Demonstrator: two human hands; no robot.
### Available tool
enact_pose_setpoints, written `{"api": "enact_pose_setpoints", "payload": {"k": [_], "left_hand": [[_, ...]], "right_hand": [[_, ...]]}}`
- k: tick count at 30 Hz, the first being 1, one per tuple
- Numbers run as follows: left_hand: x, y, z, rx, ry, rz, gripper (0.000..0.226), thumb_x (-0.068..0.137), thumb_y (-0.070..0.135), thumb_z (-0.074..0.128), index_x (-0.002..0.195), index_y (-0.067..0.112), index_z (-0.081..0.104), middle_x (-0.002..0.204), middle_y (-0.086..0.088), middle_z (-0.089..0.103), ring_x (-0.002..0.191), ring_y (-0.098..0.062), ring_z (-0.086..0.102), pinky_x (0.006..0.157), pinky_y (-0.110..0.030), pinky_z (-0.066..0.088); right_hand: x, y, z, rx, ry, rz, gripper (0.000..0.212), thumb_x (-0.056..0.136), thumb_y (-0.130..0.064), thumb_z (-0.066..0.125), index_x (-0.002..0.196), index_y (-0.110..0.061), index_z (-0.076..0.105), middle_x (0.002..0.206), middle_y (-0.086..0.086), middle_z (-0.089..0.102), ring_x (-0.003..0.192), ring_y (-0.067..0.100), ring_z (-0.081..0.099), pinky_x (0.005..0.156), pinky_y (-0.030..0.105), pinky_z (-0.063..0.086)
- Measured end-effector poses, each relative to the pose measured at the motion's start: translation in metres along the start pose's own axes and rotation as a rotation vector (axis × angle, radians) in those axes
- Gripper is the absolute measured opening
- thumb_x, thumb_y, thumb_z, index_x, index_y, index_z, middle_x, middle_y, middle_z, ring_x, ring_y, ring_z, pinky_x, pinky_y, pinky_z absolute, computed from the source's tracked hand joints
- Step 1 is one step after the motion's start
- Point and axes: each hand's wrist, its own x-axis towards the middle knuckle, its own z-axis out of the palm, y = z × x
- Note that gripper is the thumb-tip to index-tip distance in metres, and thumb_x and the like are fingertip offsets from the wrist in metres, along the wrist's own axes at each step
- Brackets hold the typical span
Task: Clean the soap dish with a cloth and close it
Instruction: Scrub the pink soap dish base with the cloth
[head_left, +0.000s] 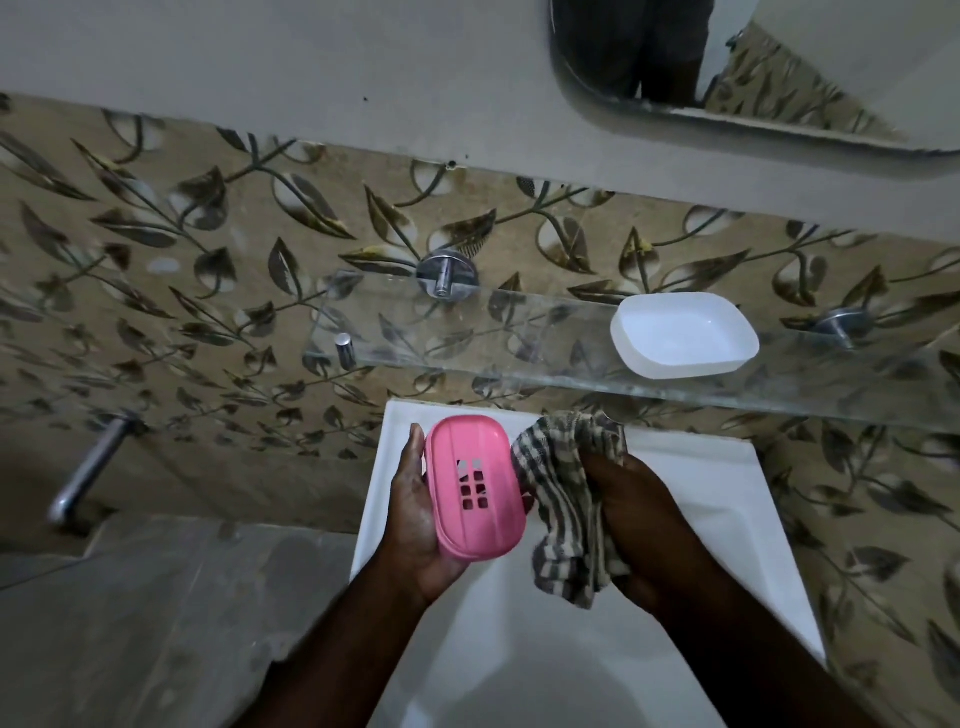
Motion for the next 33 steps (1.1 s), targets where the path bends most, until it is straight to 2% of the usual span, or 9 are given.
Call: {"api": "enact_pose_setpoints", "payload": {"k": [2,6,12,16,21,25,28,31,33], "left_hand": [[0.000,0.002,0.001,0.017,-0.022,0.016,0.076,0.059,0.060,0.078,0.107,0.002,0.072,0.103,-0.023,0.071,0.087,-0.036,0.070,0.076,-0.049,0.058],[0.000,0.000,0.001,-0.021,0.037,0.034,0.069,0.078,0.062,0.050,0.105,0.003,0.073,0.095,-0.019,0.071,0.078,-0.032,0.070,0.072,-0.043,0.059],[-0.002,-0.003,0.005,0.114,0.104,0.084,0.065,0.083,0.059,0.051,0.121,0.008,0.066,0.107,-0.017,0.067,0.088,-0.029,0.066,0.078,-0.040,0.055],[-0.004,-0.012,0.025,0.348,0.121,0.075,0.056,0.090,0.059,0.045,0.119,0.017,0.068,0.115,-0.013,0.071,0.104,-0.029,0.068,0.086,-0.040,0.052],[-0.002,-0.009,0.027,0.350,0.160,0.086,0.060,0.085,0.068,0.044,0.111,0.022,0.071,0.110,-0.013,0.073,0.099,-0.028,0.071,0.076,-0.038,0.054],[-0.004,-0.012,0.032,0.315,0.214,0.089,0.057,0.084,0.065,0.049,0.109,0.020,0.071,0.102,-0.012,0.075,0.090,-0.026,0.073,0.074,-0.040,0.057],[-0.005,-0.023,0.036,0.405,0.280,0.182,0.064,0.072,0.069,0.056,0.105,0.017,0.073,0.096,-0.009,0.076,0.093,-0.025,0.072,0.087,-0.042,0.056],[-0.013,-0.031,0.039,0.426,0.272,0.191,0.045,0.088,0.054,0.052,0.097,0.015,0.072,0.080,-0.003,0.077,0.069,-0.012,0.074,0.054,-0.023,0.056],[-0.019,-0.037,0.042,0.468,0.272,0.198,0.045,0.087,0.054,0.051,0.095,0.015,0.072,0.082,-0.002,0.077,0.072,-0.010,0.073,0.058,-0.023,0.057]], "right_hand": [[-0.001,0.002,-0.002,0.062,-0.005,0.054,0.026,0.095,-0.017,0.053,0.103,0.003,0.068,0.082,0.016,0.070,0.067,0.023,0.067,0.057,0.030,0.053],[0.000,0.005,-0.007,-0.076,-0.042,-0.008,0.016,0.090,-0.008,0.060,0.103,-0.001,0.066,0.091,0.022,0.067,0.078,0.035,0.061,0.064,0.037,0.051],[0.000,0.006,0.005,-0.694,0.116,-0.347,0.019,0.078,-0.008,0.075,0.087,-0.022,0.066,0.079,-0.005,0.071,0.073,0.008,0.068,0.067,0.025,0.054],[0.014,0.023,0.020,-0.984,0.214,-0.636,0.006,0.081,-0.008,0.070,0.079,-0.014,0.068,0.075,-0.001,0.064,0.075,0.016,0.058,0.067,0.032,0.045],[0.018,0.029,0.031,-0.951,0.104,-0.588,0.007,0.086,-0.013,0.062,0.089,-0.015,0.067,0.083,-0.004,0.060,0.076,0.002,0.059,0.061,0.014,0.045],[0.020,0.025,0.021,-1.070,-0.011,-0.728,0.032,0.074,-0.014,0.061,0.104,-0.021,0.070,0.087,-0.012,0.054,0.078,-0.002,0.052,0.069,0.005,0.038],[0.028,0.024,0.007,-1.221,0.099,-0.703,0.025,0.074,-0.032,0.061,0.098,-0.031,0.070,0.080,-0.010,0.060,0.074,0.005,0.058,0.063,0.019,0.041],[0.024,0.030,0.011,-1.241,0.232,-0.558,0.025,0.077,-0.047,0.053,0.073,-0.024,0.060,0.070,-0.004,0.063,0.068,0.014,0.061,0.061,0.029,0.043],[0.023,0.034,0.010,-1.197,0.189,-0.435,0.035,0.081,-0.047,0.052,0.064,-0.017,0.053,0.062,0.000,0.061,0.062,0.016,0.060,0.059,0.035,0.047]]}}
